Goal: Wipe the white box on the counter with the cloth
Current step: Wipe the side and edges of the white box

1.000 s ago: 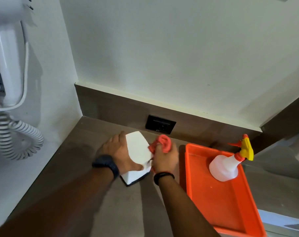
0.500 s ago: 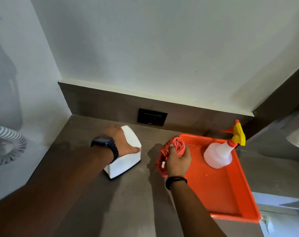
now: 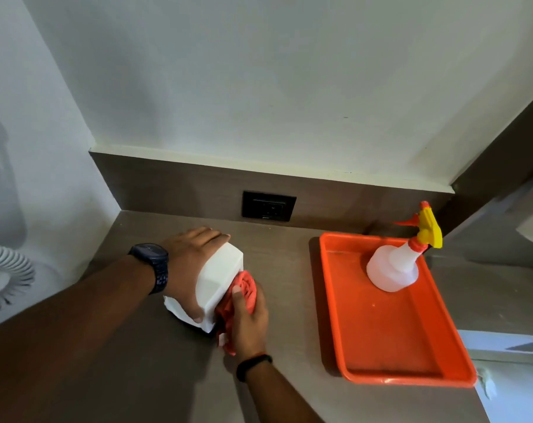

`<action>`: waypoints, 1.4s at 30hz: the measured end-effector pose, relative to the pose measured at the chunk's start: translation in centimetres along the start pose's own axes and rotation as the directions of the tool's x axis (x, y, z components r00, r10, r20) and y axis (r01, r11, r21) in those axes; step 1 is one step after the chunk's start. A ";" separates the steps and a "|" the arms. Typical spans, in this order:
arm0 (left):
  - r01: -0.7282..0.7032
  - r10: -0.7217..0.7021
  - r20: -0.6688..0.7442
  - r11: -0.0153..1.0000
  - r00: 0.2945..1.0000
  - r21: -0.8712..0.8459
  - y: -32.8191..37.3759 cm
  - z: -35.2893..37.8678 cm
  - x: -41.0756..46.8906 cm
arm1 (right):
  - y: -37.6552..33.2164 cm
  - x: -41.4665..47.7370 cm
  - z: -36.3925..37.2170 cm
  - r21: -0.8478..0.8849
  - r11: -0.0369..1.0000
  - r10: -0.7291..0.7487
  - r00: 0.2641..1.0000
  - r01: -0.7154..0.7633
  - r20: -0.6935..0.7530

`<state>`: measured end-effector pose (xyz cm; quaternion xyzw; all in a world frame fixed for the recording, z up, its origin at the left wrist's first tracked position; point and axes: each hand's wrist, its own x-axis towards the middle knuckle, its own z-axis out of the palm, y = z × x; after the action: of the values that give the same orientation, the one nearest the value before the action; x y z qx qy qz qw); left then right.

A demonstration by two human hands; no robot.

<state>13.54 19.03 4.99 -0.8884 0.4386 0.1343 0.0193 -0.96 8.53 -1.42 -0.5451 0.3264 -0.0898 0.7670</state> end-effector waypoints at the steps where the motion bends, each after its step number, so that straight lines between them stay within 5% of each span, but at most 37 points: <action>1: -0.006 0.006 -0.032 1.000 0.999 -0.003 0.1 0.2 0.0 | 0.6 -0.4 0.6 0.067 0.998 0.022 0.999 -0.020 -0.029; 10: 0.028 -0.044 -0.180 0.996 0.983 -0.089 0.2 1.7 -0.4 | -1.9 2.1 3.9 -0.074 0.979 -0.202 0.958 0.191 -0.203; 18: 0.059 -0.064 -0.140 0.997 0.988 -0.039 0.3 1.4 -0.2 | 0.9 0.8 3.8 0.028 1.000 0.013 0.967 -0.006 -0.253; 22: 0.051 -0.056 -0.111 0.998 0.992 -0.044 0.5 0.9 -0.5 | -0.1 -0.3 4.5 -0.006 0.988 -0.152 0.945 0.157 -0.289; 26: 0.082 -0.086 -0.127 0.996 0.988 -0.040 0.7 0.8 -0.6 | -2.0 2.6 4.5 -0.105 0.970 -0.239 0.947 0.221 -0.215; 34: 0.139 -0.140 -0.142 0.990 0.980 -0.021 0.9 0.7 -0.4 | -0.4 4.8 3.7 -0.150 0.988 -0.051 0.983 0.024 -0.179; 42: 0.174 -0.182 -0.133 0.982 0.974 -0.070 0.9 0.7 -0.2 | -2.8 4.3 4.5 -0.182 0.961 -0.231 0.966 0.208 -0.116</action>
<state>12.60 18.74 4.45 -0.9315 0.3532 0.0828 -0.0252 5.64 8.79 0.18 -0.6334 0.3218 -0.1835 0.6794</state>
